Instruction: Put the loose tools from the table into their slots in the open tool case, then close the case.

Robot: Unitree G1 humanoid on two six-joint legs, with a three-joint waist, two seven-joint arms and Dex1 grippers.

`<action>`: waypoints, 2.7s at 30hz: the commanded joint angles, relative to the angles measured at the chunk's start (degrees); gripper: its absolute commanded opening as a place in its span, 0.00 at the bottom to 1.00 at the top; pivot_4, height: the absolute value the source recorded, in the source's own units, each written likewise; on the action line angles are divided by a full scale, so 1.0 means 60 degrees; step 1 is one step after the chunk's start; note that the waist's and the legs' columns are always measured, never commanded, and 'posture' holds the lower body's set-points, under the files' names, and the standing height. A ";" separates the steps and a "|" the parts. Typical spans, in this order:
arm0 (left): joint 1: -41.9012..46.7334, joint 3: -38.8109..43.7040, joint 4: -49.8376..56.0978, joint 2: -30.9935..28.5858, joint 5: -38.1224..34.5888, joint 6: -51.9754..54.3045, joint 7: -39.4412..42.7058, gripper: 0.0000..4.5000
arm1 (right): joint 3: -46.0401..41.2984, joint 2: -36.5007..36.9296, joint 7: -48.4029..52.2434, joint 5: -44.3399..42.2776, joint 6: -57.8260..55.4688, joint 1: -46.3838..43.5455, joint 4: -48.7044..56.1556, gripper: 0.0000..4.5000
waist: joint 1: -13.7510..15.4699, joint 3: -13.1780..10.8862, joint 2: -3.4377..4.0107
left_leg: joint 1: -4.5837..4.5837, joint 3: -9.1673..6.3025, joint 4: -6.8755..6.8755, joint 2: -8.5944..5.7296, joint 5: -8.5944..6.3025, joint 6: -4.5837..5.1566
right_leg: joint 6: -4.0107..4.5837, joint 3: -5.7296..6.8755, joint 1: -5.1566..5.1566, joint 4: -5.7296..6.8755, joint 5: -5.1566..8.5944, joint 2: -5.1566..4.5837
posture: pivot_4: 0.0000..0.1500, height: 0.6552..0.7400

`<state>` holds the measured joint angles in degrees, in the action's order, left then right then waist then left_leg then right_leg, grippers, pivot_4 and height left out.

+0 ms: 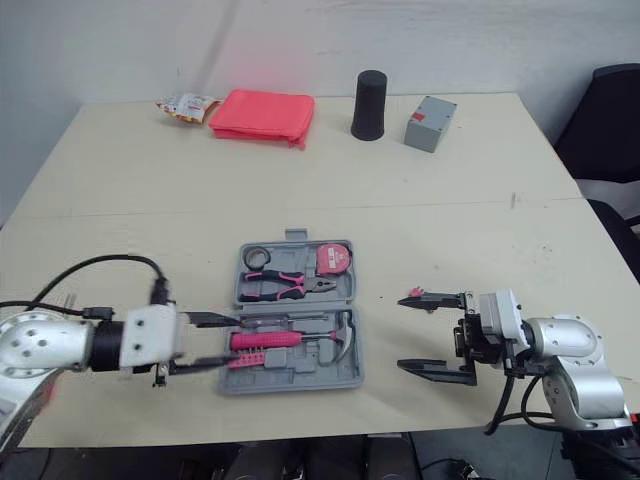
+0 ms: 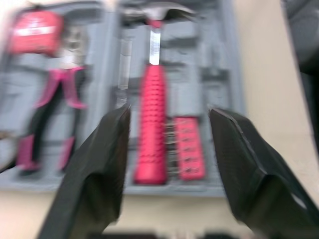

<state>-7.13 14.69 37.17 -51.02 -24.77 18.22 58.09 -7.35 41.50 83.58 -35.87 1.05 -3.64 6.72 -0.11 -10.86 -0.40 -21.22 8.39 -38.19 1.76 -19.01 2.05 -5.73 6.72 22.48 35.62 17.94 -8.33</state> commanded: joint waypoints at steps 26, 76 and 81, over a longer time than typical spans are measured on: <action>-0.0725 -0.1599 -0.2185 0.0959 0.0953 -0.0335 -0.0526 0.01 | -0.0319 0.0003 0.0083 0.0069 0.0679 0.0527 0.0031 1.00 | 0.0014 0.0003 -0.0002 | 0.0010 -0.0001 -0.0001 -0.0006 0.0000 0.0003 | -0.0007 -0.0002 -0.0004 0.0004 -0.0004 -0.0010 | 1.00 1.00; -0.3131 0.6959 -0.6422 0.1825 -0.1266 -0.3085 -0.1347 0.98 | -0.1616 0.0293 -0.3609 0.1524 0.1082 0.0403 -0.2605 1.00 | -0.0240 0.0073 0.0026 | 0.0021 0.0021 0.0062 0.0010 -0.0090 -0.0079 | 0.0003 -0.0003 0.0022 -0.0055 0.0002 -0.0032 | 1.00 1.00; -0.2955 0.5006 -0.3004 0.1739 -0.1869 -0.1673 -0.1503 0.98 | -0.0536 0.0121 -0.4063 0.1916 -0.0760 -0.0214 -0.2026 1.00 | -0.0224 0.0074 0.0024 | 0.0005 0.0015 0.0022 -0.0002 -0.0083 -0.0055 | -0.0008 -0.0004 0.0012 -0.0042 -0.0004 -0.0043 | 1.00 1.00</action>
<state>-25.07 49.78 8.11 -39.31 -33.25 4.48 49.48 -11.64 42.06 59.34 -24.06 0.54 -3.36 -6.70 -1.45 -10.41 -0.25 -21.18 8.48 -38.07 1.74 -19.51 1.74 -5.79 6.69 22.54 35.37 17.90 -8.59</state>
